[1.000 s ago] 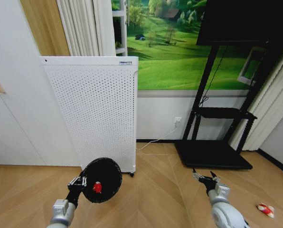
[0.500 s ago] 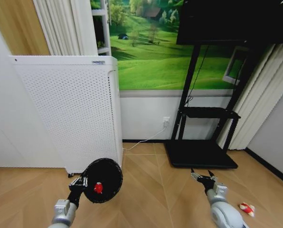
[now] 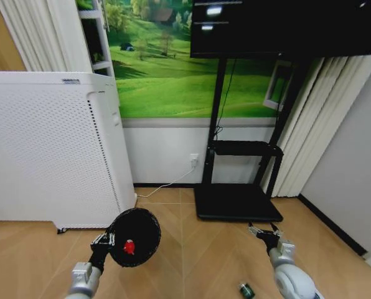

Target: Pick up the trash bin and place the garbage on the floor into it.

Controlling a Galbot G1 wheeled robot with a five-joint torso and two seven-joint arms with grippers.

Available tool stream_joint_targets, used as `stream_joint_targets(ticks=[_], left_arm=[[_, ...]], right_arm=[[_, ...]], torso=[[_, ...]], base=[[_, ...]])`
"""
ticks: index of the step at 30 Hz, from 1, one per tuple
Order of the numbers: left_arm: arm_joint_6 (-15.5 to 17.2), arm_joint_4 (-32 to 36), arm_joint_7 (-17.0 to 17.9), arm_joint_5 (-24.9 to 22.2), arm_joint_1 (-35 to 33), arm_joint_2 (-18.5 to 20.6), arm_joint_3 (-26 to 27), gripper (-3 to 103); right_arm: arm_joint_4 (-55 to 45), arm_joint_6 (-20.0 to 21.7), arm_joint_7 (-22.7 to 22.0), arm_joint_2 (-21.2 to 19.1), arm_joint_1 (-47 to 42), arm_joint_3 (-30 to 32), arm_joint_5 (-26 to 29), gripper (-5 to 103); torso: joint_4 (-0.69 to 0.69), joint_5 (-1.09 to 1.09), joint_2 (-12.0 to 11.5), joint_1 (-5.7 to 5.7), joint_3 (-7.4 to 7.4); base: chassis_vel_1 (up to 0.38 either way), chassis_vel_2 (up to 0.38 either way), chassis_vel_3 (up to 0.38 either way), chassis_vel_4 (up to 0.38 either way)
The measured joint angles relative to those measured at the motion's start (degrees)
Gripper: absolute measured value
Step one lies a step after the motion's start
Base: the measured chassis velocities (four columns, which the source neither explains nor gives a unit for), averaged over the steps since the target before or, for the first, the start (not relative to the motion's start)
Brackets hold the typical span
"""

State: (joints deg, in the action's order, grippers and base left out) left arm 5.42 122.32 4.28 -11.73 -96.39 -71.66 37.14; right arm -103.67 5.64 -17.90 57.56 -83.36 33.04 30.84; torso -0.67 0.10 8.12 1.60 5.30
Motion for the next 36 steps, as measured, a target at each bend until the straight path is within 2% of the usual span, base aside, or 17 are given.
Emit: stream_joint_targets(ticks=[6, 8, 11, 14, 15, 17, 18, 21, 22, 23, 25, 30, 36], left_arm=[[-0.16, -0.25, 0.00, 0.22, -0.13, -0.07, -0.06, 6], [-0.22, -0.58, -0.02, 0.39, -0.33, -0.09, -0.14, 6], [-0.25, -0.81, 0.00, 0.42, -0.31, -0.05, -0.15, 6], [-0.12, -2.23, 0.07, 0.14, 0.54, 0.94, -0.33, 6], [-0.12, -2.23, 0.07, 0.14, 0.54, 0.94, -0.33, 6], [-0.01, -2.97, 0.09, -0.34, 0.74, 1.72, -0.82, 6], [-0.01, -2.97, 0.09, -0.34, 0.74, 1.72, -0.82, 6], [0.64, -3.84, 0.09, -0.76, 1.34, 3.04, -0.97, 6], [0.88, -4.50, 0.10, -0.97, 2.13, 3.46, -1.62, 6], [0.88, -4.50, 0.10, -0.97, 2.13, 3.46, -1.62, 6], [0.91, -5.17, 0.06, -1.15, 2.25, 3.51, -2.57, 6], [0.97, -5.69, -0.09, -1.26, 1.98, 3.91, -3.98, 6], [1.58, -6.17, -0.17, -1.07, 2.17, 5.60, -5.23, 6]], right_arm=[[0.02, 0.43, 0.18, -0.92, -0.66, -0.30, -1.00, 100], [-0.36, 2.29, 0.42, -2.82, -2.76, -1.24, -1.60, 100], [-0.67, 3.07, 0.49, -4.07, -4.44, -1.79, -2.07, 100], [-0.95, 4.77, 0.34, -10.41, -12.39, -4.24, -3.44, 100], [-0.95, 4.77, 0.34, -10.41, -12.39, -4.24, -3.44, 100], [-0.42, 5.10, 0.07, -15.25, -15.24, -6.89, -2.35, 100], [-0.42, 5.10, 0.07, -15.25, -15.24, -6.89, -2.35, 100], [1.37, 3.81, 1.53, -22.18, -16.66, -13.03, -1.78, 100], [3.13, 2.58, 2.49, -23.51, -16.02, -15.60, -2.63, 100], [3.13, 2.58, 2.49, -23.51, -16.02, -15.60, -2.63, 100], [5.86, 1.43, 3.11, -24.68, -12.54, -20.08, -2.80, 100], [8.70, 0.49, 3.88, -25.63, -8.26, -25.67, -2.58, 100], [10.95, -0.76, 5.00, -26.24, -5.05, -32.19, -2.92, 100]], torso=[[-0.01, -0.13, 0.00, 0.00, -0.01], [0.02, -0.05, 0.00, 0.00, 0.00], [0.01, -0.09, 0.01, -0.01, -0.01], [-0.02, -0.11, 0.00, -0.01, -0.01], [-0.02, -0.11, 0.00, -0.01, -0.01], [0.01, -0.09, 0.00, -0.01, -0.01], [0.01, -0.09, 0.00, -0.01, -0.01], [0.02, -0.09, 0.00, -0.01, -0.01], [-0.03, -0.09, 0.00, -0.01, -0.01], [-0.03, -0.09, 0.00, -0.01, -0.01], [0.01, -0.08, 0.00, -0.01, -0.01], [0.04, -0.08, 0.00, -0.01, -0.01], [-0.01, -0.09, 0.00, -0.01, -0.01]], base=[[-0.129, -0.164, 0.189, 0.147], [0.035, 0.040, -0.055, -0.051], [0.030, 0.032, -0.029, -0.052], [0.000, 0.000, 0.000, 0.000], [0.000, 0.000, 0.000, 0.000], [0.000, 0.000, 0.000, 0.000], [0.000, 0.000, 0.000, 0.000], [0.000, 0.000, 0.000, 0.000], [0.000, 0.000, 0.000, 0.000], [0.000, 0.000, 0.000, 0.000], [0.000, 0.000, 0.000, 0.000], [0.000, 0.000, 0.000, 0.000], [0.000, 0.000, 0.000, 0.000]])
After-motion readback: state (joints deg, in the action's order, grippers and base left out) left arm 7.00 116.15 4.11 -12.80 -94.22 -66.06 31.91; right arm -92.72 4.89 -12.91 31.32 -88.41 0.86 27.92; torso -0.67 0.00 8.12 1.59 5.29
